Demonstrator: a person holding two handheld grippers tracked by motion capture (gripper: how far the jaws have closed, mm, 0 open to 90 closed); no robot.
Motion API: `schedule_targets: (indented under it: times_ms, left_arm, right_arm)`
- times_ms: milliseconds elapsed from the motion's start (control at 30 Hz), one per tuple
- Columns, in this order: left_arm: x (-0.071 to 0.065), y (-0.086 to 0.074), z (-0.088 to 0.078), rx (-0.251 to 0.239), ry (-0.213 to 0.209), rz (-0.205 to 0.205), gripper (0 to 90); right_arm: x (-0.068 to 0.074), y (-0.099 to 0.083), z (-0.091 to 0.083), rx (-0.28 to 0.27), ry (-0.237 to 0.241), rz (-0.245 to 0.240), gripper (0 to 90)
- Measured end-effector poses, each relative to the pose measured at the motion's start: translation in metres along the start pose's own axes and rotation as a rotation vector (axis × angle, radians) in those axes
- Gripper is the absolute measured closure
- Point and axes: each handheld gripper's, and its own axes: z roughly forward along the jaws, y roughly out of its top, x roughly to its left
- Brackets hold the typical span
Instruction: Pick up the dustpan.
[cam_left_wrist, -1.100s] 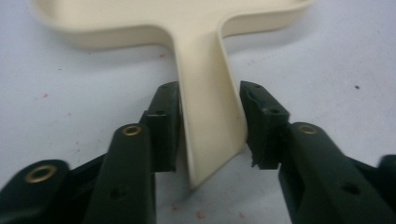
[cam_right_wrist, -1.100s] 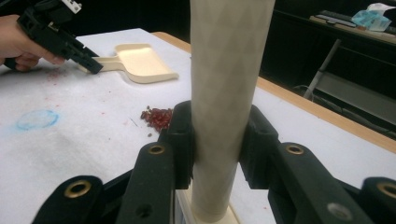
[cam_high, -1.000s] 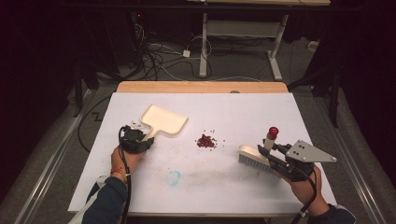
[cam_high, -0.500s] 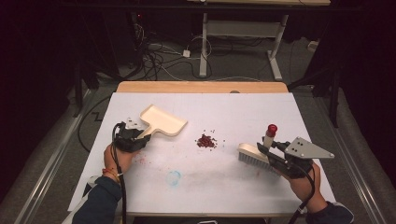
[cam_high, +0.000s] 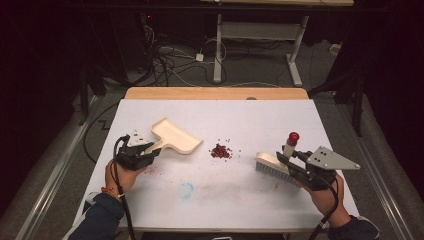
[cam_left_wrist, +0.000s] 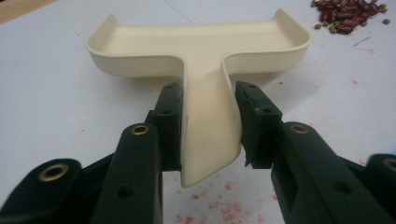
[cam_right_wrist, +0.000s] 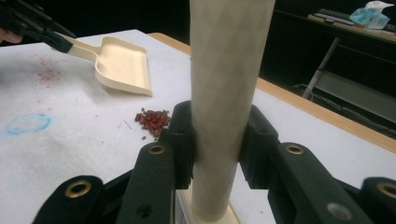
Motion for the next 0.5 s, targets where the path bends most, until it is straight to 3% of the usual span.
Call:
schedule_targets:
  times_ms: [300, 367, 500]
  left_arm:
    - [-0.008, -0.010, -0.022, -0.045, -0.002, -0.008, 63.2]
    - [-0.009, -0.014, -0.025, -0.048, -0.016, -0.008, 63.3]
    - [-0.013, -0.021, -0.035, -0.102, -0.043, -0.019, 63.6]
  right_arm:
    - [0.001, 0.001, 0.000, -0.006, -0.003, 0.000, 70.2]
    - [0.000, 0.003, 0.003, -0.010, -0.007, 0.000, 70.2]
    - [-0.001, 0.007, 0.009, -0.018, -0.006, 0.008, 70.2]
